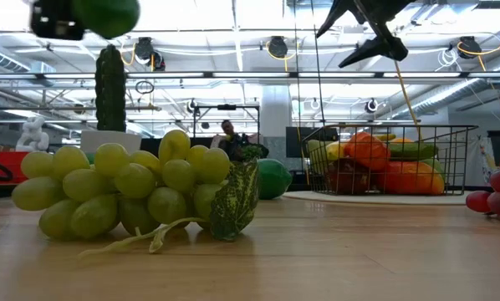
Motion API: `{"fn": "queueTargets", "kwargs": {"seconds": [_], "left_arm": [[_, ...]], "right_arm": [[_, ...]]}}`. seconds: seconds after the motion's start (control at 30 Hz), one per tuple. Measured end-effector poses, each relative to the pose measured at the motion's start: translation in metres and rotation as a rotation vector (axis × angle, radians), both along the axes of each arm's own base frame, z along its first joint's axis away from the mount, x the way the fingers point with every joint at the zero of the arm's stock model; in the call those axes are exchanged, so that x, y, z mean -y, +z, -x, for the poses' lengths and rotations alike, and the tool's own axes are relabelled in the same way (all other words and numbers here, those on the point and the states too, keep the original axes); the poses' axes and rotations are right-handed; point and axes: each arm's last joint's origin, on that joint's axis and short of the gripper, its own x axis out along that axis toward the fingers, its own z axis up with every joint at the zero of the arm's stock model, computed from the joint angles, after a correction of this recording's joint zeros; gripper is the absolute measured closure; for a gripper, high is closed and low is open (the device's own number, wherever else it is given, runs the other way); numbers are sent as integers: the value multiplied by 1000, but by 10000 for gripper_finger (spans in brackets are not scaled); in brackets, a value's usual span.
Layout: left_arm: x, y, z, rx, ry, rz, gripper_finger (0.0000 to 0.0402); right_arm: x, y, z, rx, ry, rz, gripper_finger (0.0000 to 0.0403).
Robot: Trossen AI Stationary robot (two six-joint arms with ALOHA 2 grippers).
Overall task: Build produce basket
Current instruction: Put the bottom left green lime into the gold wire basket
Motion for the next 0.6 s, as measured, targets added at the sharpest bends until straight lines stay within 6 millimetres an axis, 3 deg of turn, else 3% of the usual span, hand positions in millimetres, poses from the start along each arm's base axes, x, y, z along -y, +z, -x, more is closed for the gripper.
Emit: {"fn": "queueTargets", "kwargs": {"seconds": [0.33,0.6], "left_arm": [[-55,22,4,129,-61,-290,187],[-84,27,-4,170,-282,-652,186]], "right_arm": [[1,1,-1,-26,41,93,85],[5,1,1,-95,9,245,85]]}}
